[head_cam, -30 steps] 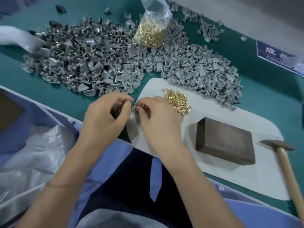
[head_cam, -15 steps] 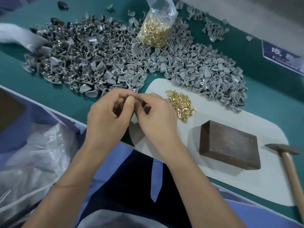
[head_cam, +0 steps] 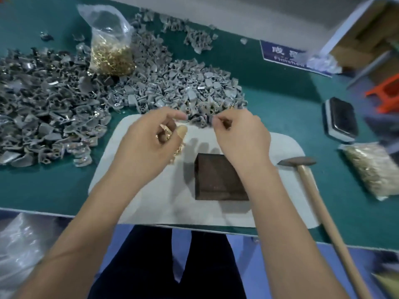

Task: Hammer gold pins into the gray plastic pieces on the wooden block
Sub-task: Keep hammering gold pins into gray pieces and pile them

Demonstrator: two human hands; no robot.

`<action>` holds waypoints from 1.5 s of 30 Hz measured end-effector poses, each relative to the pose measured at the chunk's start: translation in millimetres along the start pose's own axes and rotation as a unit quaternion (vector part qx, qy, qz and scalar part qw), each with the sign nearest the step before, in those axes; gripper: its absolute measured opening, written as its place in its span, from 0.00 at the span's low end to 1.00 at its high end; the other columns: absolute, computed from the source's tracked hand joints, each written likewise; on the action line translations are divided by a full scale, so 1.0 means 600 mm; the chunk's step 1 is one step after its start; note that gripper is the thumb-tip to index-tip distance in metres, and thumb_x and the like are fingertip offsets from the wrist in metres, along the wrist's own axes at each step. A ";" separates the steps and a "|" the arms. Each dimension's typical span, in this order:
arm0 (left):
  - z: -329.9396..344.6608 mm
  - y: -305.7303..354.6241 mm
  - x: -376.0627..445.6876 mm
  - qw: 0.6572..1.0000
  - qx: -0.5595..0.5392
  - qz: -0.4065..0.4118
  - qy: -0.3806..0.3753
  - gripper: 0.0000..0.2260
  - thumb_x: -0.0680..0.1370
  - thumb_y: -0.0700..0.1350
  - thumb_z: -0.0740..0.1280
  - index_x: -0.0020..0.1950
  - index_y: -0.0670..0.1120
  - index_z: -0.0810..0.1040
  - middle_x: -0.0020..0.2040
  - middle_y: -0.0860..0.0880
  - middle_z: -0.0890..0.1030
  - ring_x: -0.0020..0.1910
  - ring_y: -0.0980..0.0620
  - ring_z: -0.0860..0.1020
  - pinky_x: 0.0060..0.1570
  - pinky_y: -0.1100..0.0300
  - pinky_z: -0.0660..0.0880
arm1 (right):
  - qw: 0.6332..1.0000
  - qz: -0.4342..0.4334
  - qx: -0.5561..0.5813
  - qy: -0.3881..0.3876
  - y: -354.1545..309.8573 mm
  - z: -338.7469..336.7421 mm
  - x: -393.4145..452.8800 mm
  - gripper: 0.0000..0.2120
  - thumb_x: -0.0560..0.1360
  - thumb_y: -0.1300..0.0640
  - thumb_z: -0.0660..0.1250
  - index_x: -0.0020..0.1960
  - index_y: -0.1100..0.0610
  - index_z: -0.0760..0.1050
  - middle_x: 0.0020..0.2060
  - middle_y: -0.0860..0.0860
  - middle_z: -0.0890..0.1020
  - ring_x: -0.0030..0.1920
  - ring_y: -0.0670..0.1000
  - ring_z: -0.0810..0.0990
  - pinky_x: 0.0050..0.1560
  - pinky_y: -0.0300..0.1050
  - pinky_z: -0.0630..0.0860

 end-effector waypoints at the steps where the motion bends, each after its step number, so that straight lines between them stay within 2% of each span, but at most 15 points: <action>1: 0.023 0.001 0.018 1.000 0.016 -0.003 -0.023 0.08 0.80 0.54 0.67 0.59 0.60 0.78 0.46 0.58 0.78 0.37 0.57 0.77 0.35 0.64 0.75 | 1.000 0.017 -0.007 -0.020 0.020 0.007 0.002 0.08 0.80 0.48 0.65 0.49 0.44 0.83 0.44 0.44 0.85 0.48 0.56 0.81 0.39 0.45 0.69; 3: 0.062 0.001 0.049 0.996 0.073 0.000 -0.051 0.08 0.79 0.54 0.68 0.58 0.62 0.76 0.48 0.60 0.78 0.38 0.62 0.75 0.36 0.55 0.75 | 0.998 0.043 0.005 -0.055 0.045 0.024 -0.002 0.08 0.78 0.49 0.66 0.52 0.44 0.84 0.48 0.45 0.86 0.51 0.56 0.81 0.43 0.46 0.73; 5: 0.087 0.001 0.070 0.989 0.138 0.013 -0.056 0.10 0.79 0.52 0.70 0.59 0.60 0.77 0.51 0.58 0.78 0.45 0.63 0.74 0.45 0.54 0.75 | 0.997 0.057 0.034 -0.050 0.054 0.032 -0.009 0.08 0.78 0.48 0.67 0.54 0.45 0.83 0.50 0.46 0.85 0.52 0.55 0.81 0.46 0.46 0.76; 8: 0.105 0.003 0.082 0.970 0.234 0.045 -0.046 0.13 0.77 0.52 0.72 0.61 0.55 0.80 0.56 0.53 0.79 0.59 0.50 0.75 0.56 0.52 0.72 | 0.996 0.069 0.061 -0.013 0.062 0.028 -0.009 0.10 0.78 0.51 0.67 0.58 0.48 0.81 0.53 0.49 0.85 0.53 0.56 0.81 0.47 0.47 0.77; 12: 0.124 0.014 0.086 0.952 0.288 0.081 -0.067 0.18 0.76 0.54 0.72 0.66 0.55 0.79 0.61 0.52 0.79 0.64 0.47 0.70 0.61 0.50 0.64 | 0.990 0.113 0.086 -0.012 0.081 0.024 -0.008 0.14 0.77 0.59 0.64 0.60 0.52 0.82 0.56 0.53 0.84 0.56 0.59 0.81 0.46 0.45 0.70; 16: 0.132 0.020 0.099 0.938 0.331 0.089 -0.051 0.20 0.77 0.55 0.71 0.68 0.54 0.75 0.60 0.49 0.76 0.64 0.46 0.69 0.62 0.50 0.65 | 0.989 0.115 0.092 -0.008 0.080 0.022 -0.011 0.13 0.78 0.59 0.63 0.60 0.52 0.79 0.55 0.53 0.83 0.56 0.58 0.80 0.47 0.46 0.70; 20: 0.146 0.017 0.094 0.944 0.314 0.092 -0.051 0.16 0.78 0.53 0.70 0.65 0.52 0.77 0.58 0.50 0.75 0.63 0.47 0.69 0.62 0.52 0.64 | 0.988 0.124 0.088 -0.009 0.082 0.026 -0.008 0.16 0.80 0.55 0.64 0.67 0.54 0.70 0.60 0.56 0.76 0.57 0.61 0.78 0.48 0.48 0.67; 23: 0.149 0.019 0.083 0.953 0.274 0.116 -0.051 0.12 0.79 0.50 0.70 0.62 0.51 0.80 0.56 0.51 0.77 0.60 0.48 0.71 0.60 0.53 0.65 | 0.988 0.133 0.066 -0.038 0.086 0.037 0.000 0.14 0.80 0.52 0.65 0.63 0.55 0.75 0.58 0.56 0.78 0.55 0.61 0.79 0.48 0.47 0.70; 26: 0.132 0.029 0.078 0.960 0.245 0.138 -0.012 0.09 0.79 0.48 0.70 0.59 0.52 0.81 0.53 0.53 0.79 0.57 0.49 0.73 0.55 0.53 0.65 | 0.989 0.131 0.063 -0.040 0.087 0.040 0.003 0.09 0.79 0.48 0.67 0.55 0.50 0.81 0.53 0.52 0.83 0.50 0.57 0.79 0.45 0.46 0.70; 30: 0.130 0.030 0.074 0.961 0.235 0.140 -0.031 0.12 0.78 0.52 0.70 0.60 0.53 0.81 0.54 0.55 0.80 0.57 0.51 0.72 0.55 0.54 0.64 | 0.988 0.136 0.049 -0.043 0.084 0.040 0.000 0.09 0.78 0.44 0.68 0.51 0.47 0.82 0.48 0.48 0.85 0.51 0.56 0.81 0.45 0.44 0.67; 34: 0.141 0.024 0.072 0.955 0.255 0.132 -0.077 0.19 0.74 0.57 0.69 0.64 0.55 0.79 0.59 0.55 0.79 0.60 0.51 0.71 0.58 0.52 0.63 | 0.991 0.127 0.046 -0.020 0.086 0.034 0.001 0.06 0.78 0.47 0.68 0.53 0.46 0.75 0.53 0.49 0.82 0.54 0.55 0.80 0.46 0.46 0.67; 36: 0.139 0.017 0.072 0.953 0.271 0.120 -0.068 0.21 0.74 0.58 0.70 0.65 0.56 0.78 0.59 0.55 0.78 0.60 0.50 0.71 0.58 0.52 0.62 | 0.991 0.125 0.037 -0.021 0.084 0.032 0.001 0.11 0.79 0.48 0.67 0.60 0.46 0.73 0.58 0.49 0.80 0.58 0.56 0.79 0.48 0.46 0.67; 38: 0.135 0.014 0.072 0.953 0.273 0.117 -0.056 0.20 0.74 0.58 0.71 0.65 0.56 0.78 0.59 0.55 0.78 0.60 0.50 0.72 0.58 0.53 0.62 | 0.992 0.124 0.026 -0.028 0.083 0.034 0.002 0.13 0.79 0.48 0.67 0.63 0.45 0.75 0.59 0.49 0.81 0.59 0.56 0.80 0.48 0.46 0.67; 41: 0.135 0.016 0.071 0.953 0.271 0.122 -0.052 0.19 0.74 0.58 0.72 0.64 0.56 0.79 0.57 0.55 0.79 0.58 0.50 0.72 0.57 0.52 0.62 | 0.990 0.133 0.028 -0.033 0.084 0.036 0.001 0.09 0.78 0.48 0.68 0.57 0.45 0.81 0.55 0.48 0.84 0.57 0.56 0.81 0.47 0.44 0.66; 45: 0.136 0.025 0.064 0.952 0.264 0.144 -0.050 0.21 0.74 0.55 0.74 0.66 0.55 0.78 0.57 0.55 0.80 0.58 0.50 0.72 0.55 0.53 0.61 | 0.993 0.110 0.038 -0.032 0.077 0.034 -0.003 0.07 0.78 0.49 0.66 0.54 0.45 0.81 0.51 0.46 0.85 0.53 0.55 0.81 0.46 0.44 0.68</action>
Point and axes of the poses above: each hand's wrist, its own x-axis towards the middle knuckle, its own z-axis out of the palm, y = z × x, the point moved 8 cm from there along x, towards the middle knuckle
